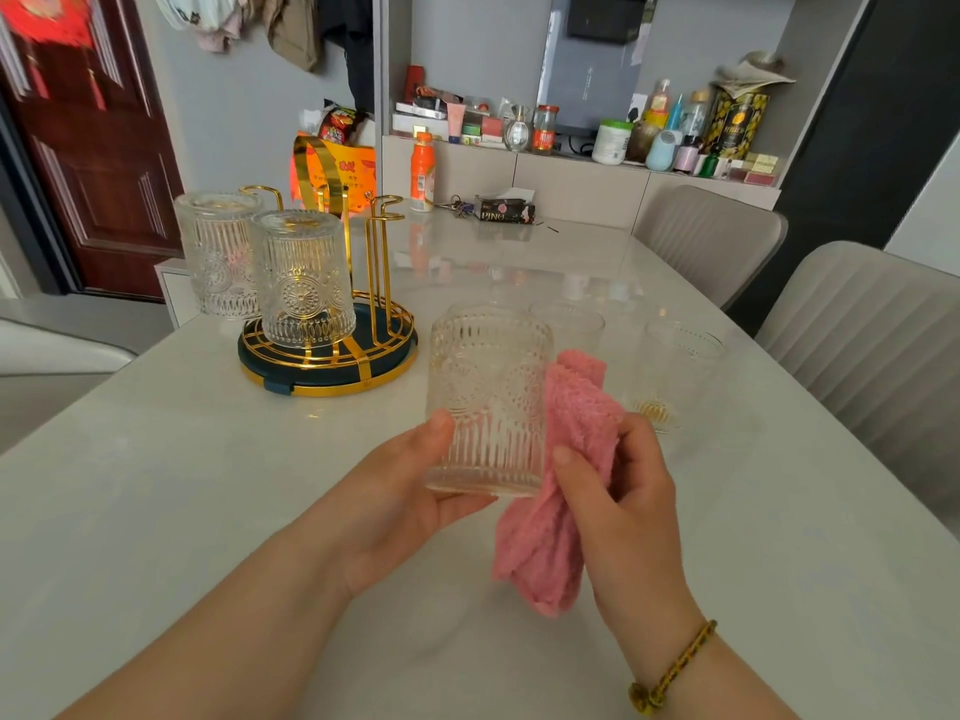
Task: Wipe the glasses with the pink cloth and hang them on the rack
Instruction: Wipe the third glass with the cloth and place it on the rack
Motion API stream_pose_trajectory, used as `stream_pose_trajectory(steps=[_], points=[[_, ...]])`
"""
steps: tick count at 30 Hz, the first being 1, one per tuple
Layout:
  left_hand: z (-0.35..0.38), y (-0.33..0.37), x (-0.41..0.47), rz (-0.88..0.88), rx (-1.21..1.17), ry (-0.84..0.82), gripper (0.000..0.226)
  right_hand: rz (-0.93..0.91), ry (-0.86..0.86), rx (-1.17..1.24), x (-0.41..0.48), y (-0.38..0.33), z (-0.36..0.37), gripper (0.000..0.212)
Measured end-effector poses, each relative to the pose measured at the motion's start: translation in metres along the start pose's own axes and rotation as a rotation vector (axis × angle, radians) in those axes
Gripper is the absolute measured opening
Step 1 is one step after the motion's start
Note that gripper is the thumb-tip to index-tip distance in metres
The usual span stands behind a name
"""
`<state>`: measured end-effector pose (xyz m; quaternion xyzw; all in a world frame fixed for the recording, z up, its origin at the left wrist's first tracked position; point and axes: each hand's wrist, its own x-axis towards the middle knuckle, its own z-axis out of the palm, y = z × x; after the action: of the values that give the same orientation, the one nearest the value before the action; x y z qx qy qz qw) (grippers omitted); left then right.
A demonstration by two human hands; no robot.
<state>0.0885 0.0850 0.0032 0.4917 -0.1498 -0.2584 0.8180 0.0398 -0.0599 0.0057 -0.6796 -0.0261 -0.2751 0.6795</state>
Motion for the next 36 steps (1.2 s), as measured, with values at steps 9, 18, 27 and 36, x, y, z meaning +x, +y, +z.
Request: stream_pose_trajectory(steps=[9,18,27,36], points=[[0.006,-0.01,0.001,-0.029,0.144,0.168,0.089,-0.323,-0.027,-0.314,-0.002,0.008,0.003,0.02],[0.001,-0.016,0.005,-0.043,0.266,0.074,0.099,-0.226,0.018,-0.211,0.003,0.001,-0.003,0.018],[0.002,-0.009,0.005,-0.037,0.079,0.195,0.041,-0.172,-0.096,-0.264,-0.005,0.006,0.007,0.013],[0.011,-0.011,-0.003,-0.018,0.241,0.021,0.099,-0.033,0.103,-0.083,0.009,-0.004,-0.008,0.021]])
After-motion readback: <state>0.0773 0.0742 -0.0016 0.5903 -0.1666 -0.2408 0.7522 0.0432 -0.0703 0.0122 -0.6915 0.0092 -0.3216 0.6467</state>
